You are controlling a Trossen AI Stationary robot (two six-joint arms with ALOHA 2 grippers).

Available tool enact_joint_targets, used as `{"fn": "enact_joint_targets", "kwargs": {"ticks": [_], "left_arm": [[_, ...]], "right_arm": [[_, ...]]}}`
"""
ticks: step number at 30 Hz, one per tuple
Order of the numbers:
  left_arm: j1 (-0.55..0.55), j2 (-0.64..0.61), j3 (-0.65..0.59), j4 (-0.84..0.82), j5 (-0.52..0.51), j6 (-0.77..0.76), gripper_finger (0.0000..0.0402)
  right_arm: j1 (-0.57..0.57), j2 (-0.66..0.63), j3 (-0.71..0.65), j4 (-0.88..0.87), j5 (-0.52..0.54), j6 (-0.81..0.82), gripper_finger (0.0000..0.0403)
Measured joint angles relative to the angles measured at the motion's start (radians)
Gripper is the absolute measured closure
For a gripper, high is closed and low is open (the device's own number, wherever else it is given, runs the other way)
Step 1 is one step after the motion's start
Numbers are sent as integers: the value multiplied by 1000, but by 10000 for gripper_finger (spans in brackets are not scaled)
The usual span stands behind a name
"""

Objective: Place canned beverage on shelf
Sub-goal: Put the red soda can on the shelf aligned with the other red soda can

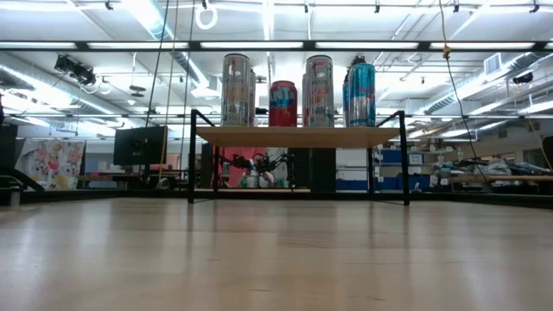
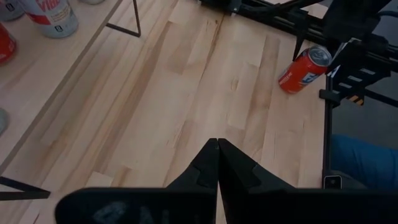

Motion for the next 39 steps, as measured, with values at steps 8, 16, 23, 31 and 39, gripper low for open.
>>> {"fn": "enact_joint_targets", "kwargs": {"ticks": [8,16,23,31,39], "left_arm": [[0,0,0,0,26,-1,395],[0,0,0,0,26,0,395],[0,-1,0,0,26,0,395],[0,-1,0,0,26,0,395],[0,-1,0,-1,26,1,395]], "right_arm": [[-3,0,-16,21,22,0,39],[-5,-5,-69,100,-16,-4,61],[-6,0,-45,90,-59,-40,72],[-68,2,-12,43,-113,-160,74],[-177,2,29,33,-120,-307,75]]}}
